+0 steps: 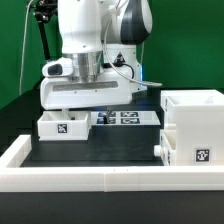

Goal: Assemble drawer

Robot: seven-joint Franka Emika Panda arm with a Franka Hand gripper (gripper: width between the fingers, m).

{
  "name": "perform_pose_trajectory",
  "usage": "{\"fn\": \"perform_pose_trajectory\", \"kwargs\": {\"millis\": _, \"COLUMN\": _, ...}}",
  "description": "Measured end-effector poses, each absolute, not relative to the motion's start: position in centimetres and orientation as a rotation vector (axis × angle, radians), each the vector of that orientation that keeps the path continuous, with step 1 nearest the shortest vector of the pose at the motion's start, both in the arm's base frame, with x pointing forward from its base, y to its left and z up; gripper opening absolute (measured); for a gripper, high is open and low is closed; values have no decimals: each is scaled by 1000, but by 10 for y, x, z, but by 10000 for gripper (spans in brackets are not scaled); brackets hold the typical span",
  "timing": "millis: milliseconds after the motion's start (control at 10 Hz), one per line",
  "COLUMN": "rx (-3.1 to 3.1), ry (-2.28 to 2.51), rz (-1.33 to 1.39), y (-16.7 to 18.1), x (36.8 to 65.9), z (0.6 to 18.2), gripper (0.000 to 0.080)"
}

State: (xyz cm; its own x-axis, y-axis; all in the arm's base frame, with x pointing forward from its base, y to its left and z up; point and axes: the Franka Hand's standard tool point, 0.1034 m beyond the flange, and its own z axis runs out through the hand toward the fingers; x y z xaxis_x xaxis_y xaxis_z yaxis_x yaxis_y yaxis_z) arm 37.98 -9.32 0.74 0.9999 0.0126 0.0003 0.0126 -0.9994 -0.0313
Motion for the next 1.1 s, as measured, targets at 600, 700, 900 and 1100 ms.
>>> {"fn": "perform_pose_trajectory", "kwargs": {"millis": 600, "rx": -3118, "ry": -42, "rz": -23, "y": -92, "x": 382, "z": 6, "gripper": 649}}
{"fn": "perform_pose_trajectory", "kwargs": {"millis": 700, "rx": -3118, "ry": -52, "rz": -23, "y": -93, "x": 382, "z": 6, "gripper": 649}}
{"fn": "perform_pose_trajectory", "kwargs": {"millis": 900, "rx": -3118, "ry": -53, "rz": -23, "y": -92, "x": 382, "z": 6, "gripper": 325}}
{"fn": "perform_pose_trajectory", "kwargs": {"millis": 1100, "rx": -3118, "ry": -53, "rz": -23, "y": -92, "x": 382, "z": 6, "gripper": 188}}
